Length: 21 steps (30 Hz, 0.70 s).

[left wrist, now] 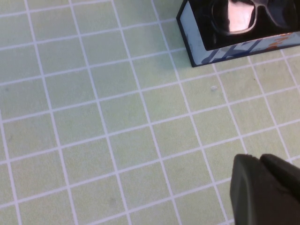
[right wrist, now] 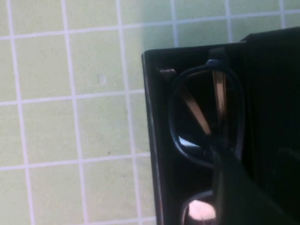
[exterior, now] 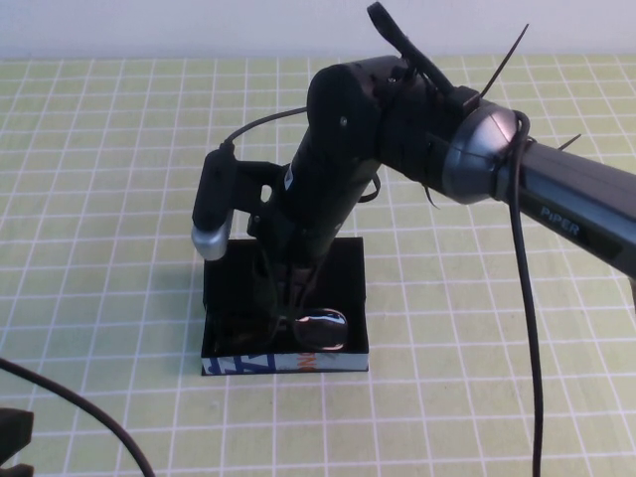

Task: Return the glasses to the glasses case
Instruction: Place the glasses in the glasses case

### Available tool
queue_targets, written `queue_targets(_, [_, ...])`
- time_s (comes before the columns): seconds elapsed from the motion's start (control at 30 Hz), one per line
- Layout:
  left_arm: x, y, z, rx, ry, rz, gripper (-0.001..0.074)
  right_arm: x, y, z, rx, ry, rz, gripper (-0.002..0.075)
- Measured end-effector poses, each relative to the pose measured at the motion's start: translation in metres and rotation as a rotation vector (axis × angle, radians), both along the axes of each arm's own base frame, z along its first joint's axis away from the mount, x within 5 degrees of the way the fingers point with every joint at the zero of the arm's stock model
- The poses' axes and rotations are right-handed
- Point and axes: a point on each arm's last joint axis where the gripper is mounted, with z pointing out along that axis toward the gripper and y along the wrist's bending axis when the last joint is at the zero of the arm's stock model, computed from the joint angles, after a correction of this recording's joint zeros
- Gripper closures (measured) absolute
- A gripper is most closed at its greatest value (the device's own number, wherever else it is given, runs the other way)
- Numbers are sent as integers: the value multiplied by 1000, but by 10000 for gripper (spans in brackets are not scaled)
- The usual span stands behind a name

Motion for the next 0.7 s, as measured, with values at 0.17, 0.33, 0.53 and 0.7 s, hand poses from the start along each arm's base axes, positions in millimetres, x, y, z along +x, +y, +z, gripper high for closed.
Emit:
queue_targets(0.17, [0,0,0,0,0,0,738,-1,1,1,11,17,-1,652])
queue_targets(0.33, [0,0,0,0,0,0,738,-4,16,6,187,79,-15,713])
queue_targets(0.53, [0,0,0,0,2,-1,738,1,30,-15,274,146,-34,721])
queue_targets(0.7, [-1,0,-1,2,10,-3,738,8,38,-46,251,165,-57,721])
